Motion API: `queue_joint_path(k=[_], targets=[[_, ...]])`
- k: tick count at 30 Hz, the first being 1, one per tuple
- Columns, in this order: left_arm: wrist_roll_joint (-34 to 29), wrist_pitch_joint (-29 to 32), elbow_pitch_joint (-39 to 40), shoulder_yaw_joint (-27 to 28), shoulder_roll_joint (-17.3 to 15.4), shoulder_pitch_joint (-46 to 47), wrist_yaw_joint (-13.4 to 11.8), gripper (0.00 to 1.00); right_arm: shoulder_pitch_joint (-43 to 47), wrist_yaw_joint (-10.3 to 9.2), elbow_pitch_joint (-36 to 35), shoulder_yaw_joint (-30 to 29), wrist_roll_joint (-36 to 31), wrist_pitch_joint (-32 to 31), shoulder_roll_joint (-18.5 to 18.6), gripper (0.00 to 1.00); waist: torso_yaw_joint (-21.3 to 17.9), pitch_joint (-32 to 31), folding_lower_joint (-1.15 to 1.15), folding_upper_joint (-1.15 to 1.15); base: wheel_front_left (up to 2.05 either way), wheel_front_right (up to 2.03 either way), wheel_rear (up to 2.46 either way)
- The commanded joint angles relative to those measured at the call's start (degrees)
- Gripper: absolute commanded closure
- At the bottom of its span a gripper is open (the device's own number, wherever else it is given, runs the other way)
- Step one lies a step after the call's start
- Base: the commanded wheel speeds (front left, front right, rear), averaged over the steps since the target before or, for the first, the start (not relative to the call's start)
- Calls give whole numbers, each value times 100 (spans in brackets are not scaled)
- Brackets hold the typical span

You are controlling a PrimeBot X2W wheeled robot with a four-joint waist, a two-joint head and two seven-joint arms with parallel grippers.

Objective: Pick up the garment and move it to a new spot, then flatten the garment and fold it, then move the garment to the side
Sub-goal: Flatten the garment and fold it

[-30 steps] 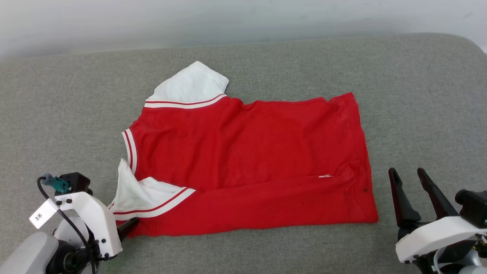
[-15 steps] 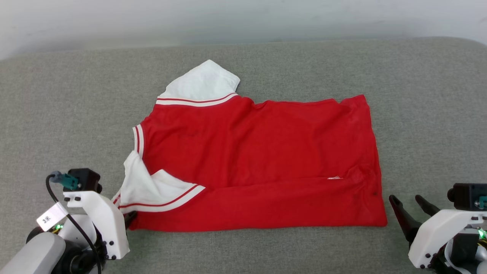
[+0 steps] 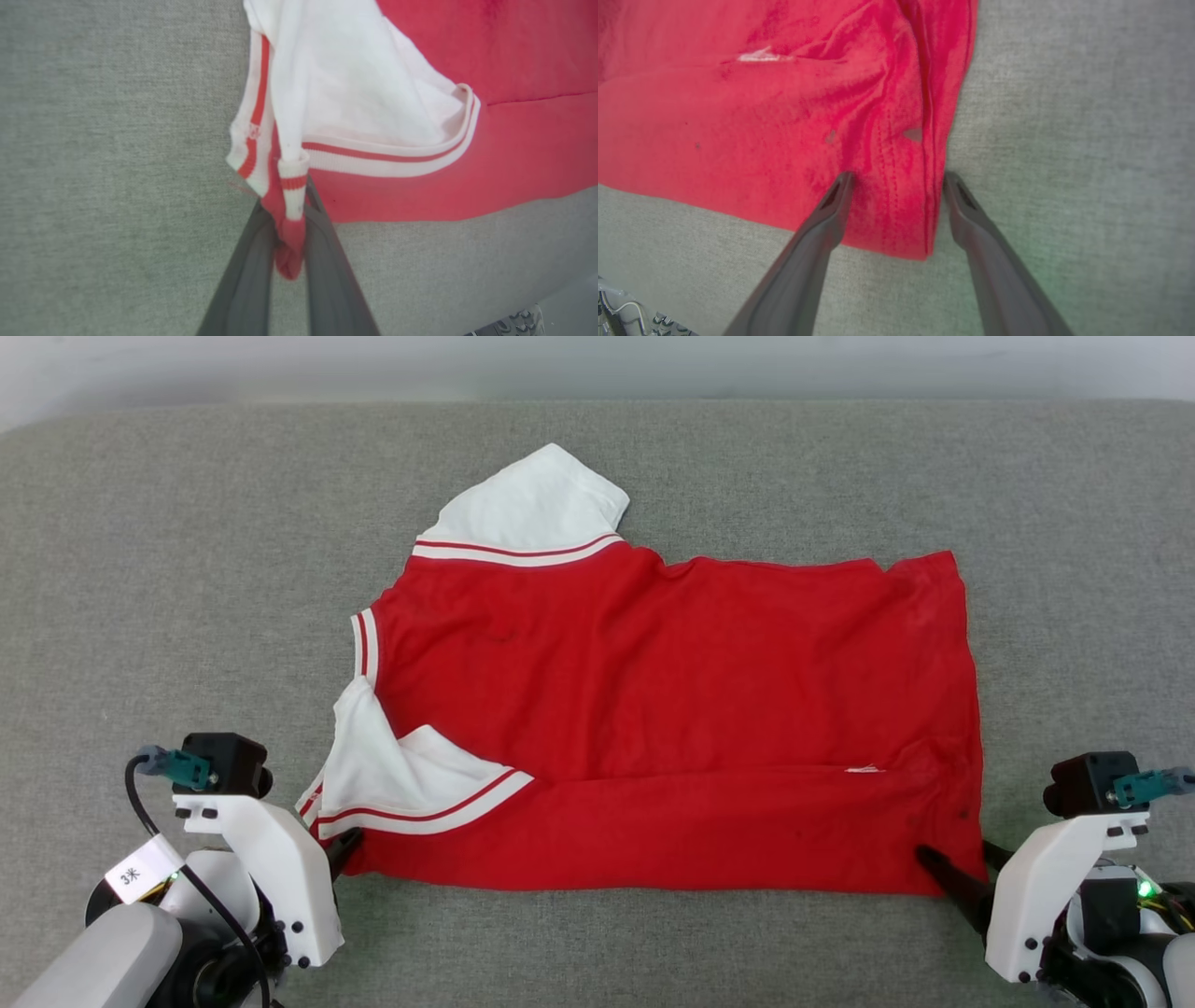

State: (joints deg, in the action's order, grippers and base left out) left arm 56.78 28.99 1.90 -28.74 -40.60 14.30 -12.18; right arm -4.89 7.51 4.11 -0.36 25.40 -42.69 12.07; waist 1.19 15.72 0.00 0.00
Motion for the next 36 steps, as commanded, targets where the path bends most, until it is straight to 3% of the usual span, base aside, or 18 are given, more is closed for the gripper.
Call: queue_joint_path(k=[1, 2, 3, 10, 16, 26, 34, 35, 36], targets=[[-6, -41, -2, 2, 38, -36, 3, 100, 79, -5, 208, 121, 36, -148, -81, 25, 10, 15, 0, 0, 0, 0, 0], [-8, -48, -15, 3, 43, -39, 6, 100, 68, -5, 243, 137, 52, -186, -97, 73, 12, 19, 0, 0, 0, 0, 0], [-3, -59, -27, 7, 52, -42, 7, 100, 69, -4, 279, 131, 71, -224, -114, 100, 13, 19, 0, 0, 0, 0, 0], [-56, -268, 74, 24, 30, -154, 49, 100, -103, -5, 143, 20, 47, -73, 65, 100, -2, -252, 0, 0, 0, 0, 0], [91, -365, 341, 50, -45, -760, -113, 100, 263, -5, -113, 55, 145, -85, 191, 100, -16, -905, 0, 0, 0, 0, 0], [426, -429, 680, 228, -277, -1799, -520, 100, 1138, -5, -579, -91, 233, -338, 69, 100, 12, -1346, 0, 0, 0, 0, 0], [739, -511, 183, 157, 97, -2024, -363, 100, 1566, -5, -386, -288, 208, -340, -302, 100, 24, -1347, 0, 0, 0, 0, 0], [760, -521, 55, 146, 149, -1992, -368, 75, 1554, -5, -335, -295, 181, -282, -304, 98, 24, -1345, 0, 0, 0, 0, 0], [824, -456, -65, 102, 219, -1974, -319, 19, 1558, -5, -263, -311, 188, -237, -343, 62, 20, -1343, 0, 0, 0, 0, 0]])
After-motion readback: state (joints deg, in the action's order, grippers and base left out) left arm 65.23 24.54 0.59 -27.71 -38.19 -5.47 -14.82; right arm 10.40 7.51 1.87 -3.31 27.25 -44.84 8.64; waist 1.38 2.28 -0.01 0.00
